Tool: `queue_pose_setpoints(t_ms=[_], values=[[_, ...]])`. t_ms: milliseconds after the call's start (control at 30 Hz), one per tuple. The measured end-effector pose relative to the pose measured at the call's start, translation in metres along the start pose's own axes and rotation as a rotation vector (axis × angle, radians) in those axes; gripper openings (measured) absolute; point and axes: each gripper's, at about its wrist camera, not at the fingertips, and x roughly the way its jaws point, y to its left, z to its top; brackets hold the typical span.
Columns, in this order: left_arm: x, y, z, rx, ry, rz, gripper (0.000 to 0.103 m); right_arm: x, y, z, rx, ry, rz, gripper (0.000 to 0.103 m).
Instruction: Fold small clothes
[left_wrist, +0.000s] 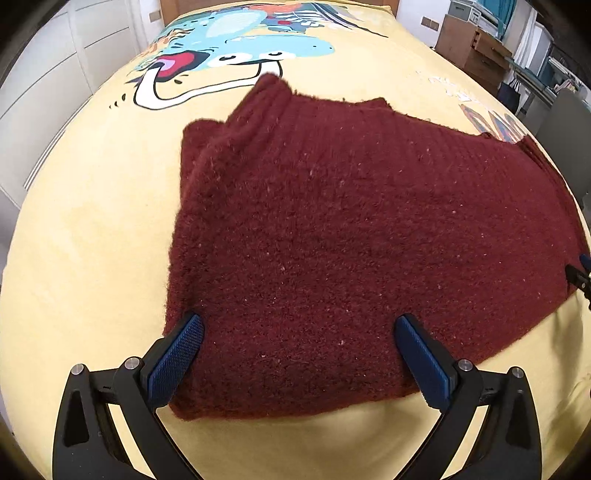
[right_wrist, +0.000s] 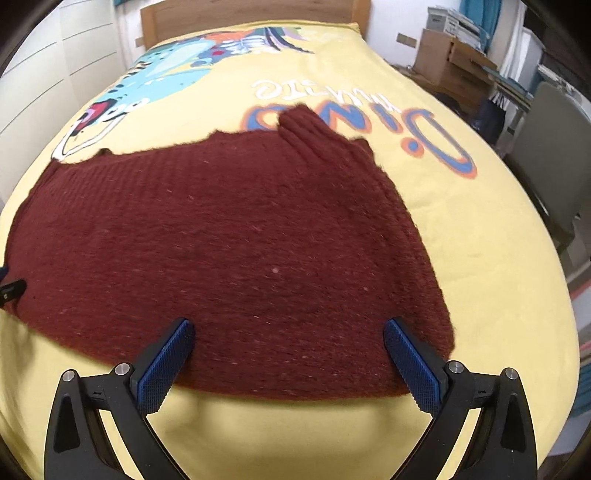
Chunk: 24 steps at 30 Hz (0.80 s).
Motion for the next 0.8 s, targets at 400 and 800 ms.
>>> queue_pose_setpoints(t_ms=[400,800], values=[[-0.005,0.0,-0.001,-0.003,0.016,-0.03,0.102,0.017,-0.002,-0.008,-0.008,0.033,0.013,0.103],[-0.052,0.058,0.035,-0.165,0.069,-0.141,0.102,-0.036,0.008,-0.008,-0.028,0.05,0.027,0.103]])
